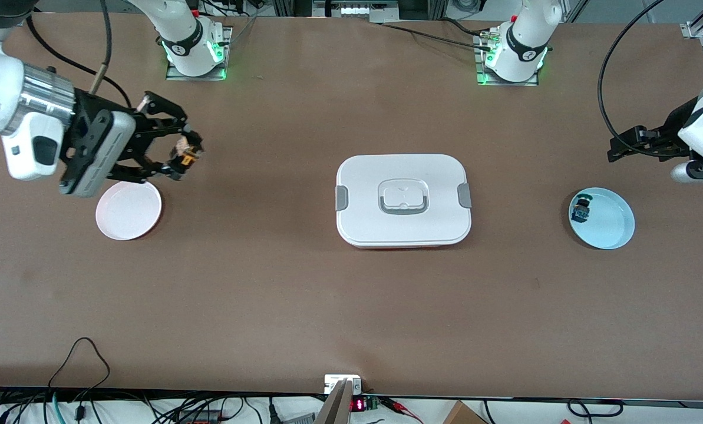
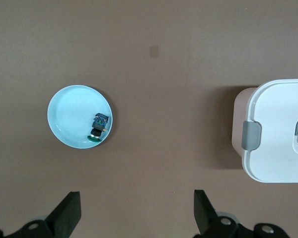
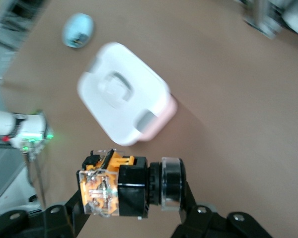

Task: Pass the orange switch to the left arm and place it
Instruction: 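Lift the orange switch with the right gripper and carry it over the box, then hold the switch above the box while the left gripper reaches toward it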

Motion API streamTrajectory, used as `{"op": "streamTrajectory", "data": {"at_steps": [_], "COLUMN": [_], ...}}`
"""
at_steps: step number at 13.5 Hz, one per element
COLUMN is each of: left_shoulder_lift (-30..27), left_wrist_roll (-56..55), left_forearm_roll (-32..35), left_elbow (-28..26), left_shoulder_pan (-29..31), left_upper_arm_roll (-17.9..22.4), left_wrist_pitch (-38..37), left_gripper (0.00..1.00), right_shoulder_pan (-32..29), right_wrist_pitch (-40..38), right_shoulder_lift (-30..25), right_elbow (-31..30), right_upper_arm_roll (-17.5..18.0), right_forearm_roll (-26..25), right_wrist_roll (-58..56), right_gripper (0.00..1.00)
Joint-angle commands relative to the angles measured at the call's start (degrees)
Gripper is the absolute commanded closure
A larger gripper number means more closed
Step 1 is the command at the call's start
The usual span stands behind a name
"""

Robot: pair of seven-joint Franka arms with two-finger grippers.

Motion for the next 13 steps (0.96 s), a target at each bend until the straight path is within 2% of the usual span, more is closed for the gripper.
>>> {"op": "streamTrajectory", "data": {"at_steps": [1,3,4,7,10,13], "left_shoulder_lift": [0.8,0.5,0.4,0.5,1.4,2.6], "left_wrist_roll": [0.7,0.7,0.7,1.0,0.9,1.3], "left_forearm_roll": [-0.4,-1.0,-1.0,-1.2,-4.7,-6.8], "left_elbow": [2.0,2.3,2.5,2.5,2.8,3.3], "left_shoulder_pan": [-0.3,0.2,0.2,0.6,0.3,1.0], "left_upper_arm_roll": [0.0,0.1,0.2,0.2,0.8,0.7], "left_wrist_pitch": [-1.2,-1.3,-1.3,-1.3,-3.6,-6.7], "left_gripper": [0.0,0.0,0.0,0.0,0.0,0.0], "right_shoulder_pan": [0.8,2.9,3.8,8.3,12.6,15.3], "right_wrist_pitch": [5.0,5.9,7.7,13.6,22.1,26.1], "right_shoulder_lift": [1.8,3.0,3.1,4.7,7.2,9.5], "right_elbow": [-3.1,-4.4,-5.3,-5.9,-6.1,-6.1], "right_upper_arm_roll": [0.2,0.2,0.2,0.2,0.2,0.2], "right_forearm_roll": [9.5,18.7,21.4,24.8,34.8,40.7], "right_wrist_roll": [-11.1,-19.8,-22.1,-30.9,-39.2,-47.2], "right_gripper": [1.0,1.0,1.0,1.0,1.0,1.0]}}
